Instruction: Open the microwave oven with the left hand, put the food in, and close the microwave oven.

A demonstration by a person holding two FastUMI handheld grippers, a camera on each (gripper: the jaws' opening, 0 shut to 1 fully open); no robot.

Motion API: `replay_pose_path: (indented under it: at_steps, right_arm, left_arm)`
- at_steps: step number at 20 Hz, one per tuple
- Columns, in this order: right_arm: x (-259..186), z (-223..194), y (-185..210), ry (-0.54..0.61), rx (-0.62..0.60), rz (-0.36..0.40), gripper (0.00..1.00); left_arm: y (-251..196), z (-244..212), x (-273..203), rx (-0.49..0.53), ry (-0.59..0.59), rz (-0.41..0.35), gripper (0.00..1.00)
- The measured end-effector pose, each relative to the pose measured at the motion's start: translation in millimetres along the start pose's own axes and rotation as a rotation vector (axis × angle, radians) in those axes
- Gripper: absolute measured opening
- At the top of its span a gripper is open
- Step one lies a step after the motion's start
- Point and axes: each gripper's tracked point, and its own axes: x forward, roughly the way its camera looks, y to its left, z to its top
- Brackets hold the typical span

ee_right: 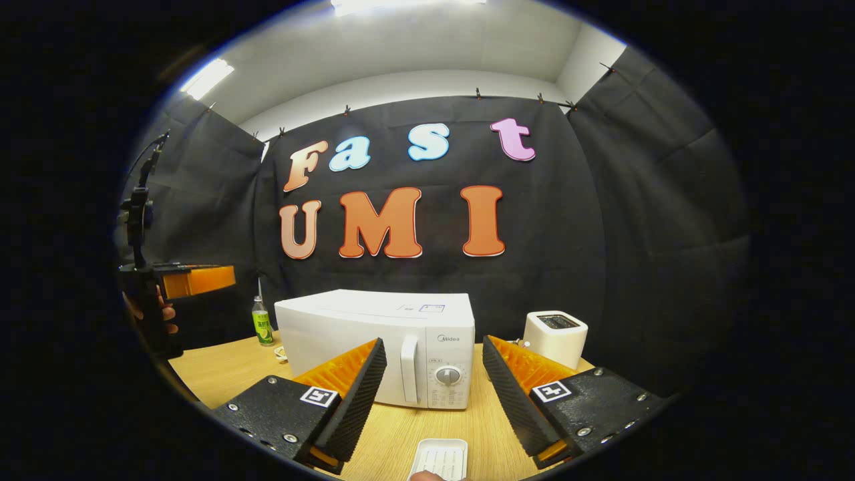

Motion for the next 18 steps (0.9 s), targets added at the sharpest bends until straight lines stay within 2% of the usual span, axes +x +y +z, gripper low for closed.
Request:
replay_pose_path:
  at_steps: [1,3,9,11,18]
  right_arm:
    - [-1.4,4.7,3.8,-0.003,-0.003,-0.002,0.9]
    - [-4.5,17.4,12.6,-0.018,-0.012,0.007,0.92]
    - [-19.4,57.4,38.3,-0.112,-0.063,0.024,0.93]
    - [-21.9,58.8,46.8,-0.112,-0.075,0.036,0.93]
    - [-21.5,62.8,57.5,-0.128,-0.08,0.067,0.94]
  left_arm:
    - [7.9,9.4,-7.1,0.003,-0.011,0.011,0.77]
    - [23.4,24.5,-21.0,0.004,-0.026,0.034,0.81]
    - [46.2,48.6,-51.4,0.04,-0.047,0.06,0.82]
    - [57.3,56.4,-57.0,0.057,-0.076,0.094,0.82]
    - [57.6,65.3,-64.5,0.092,-0.12,0.092,0.83]
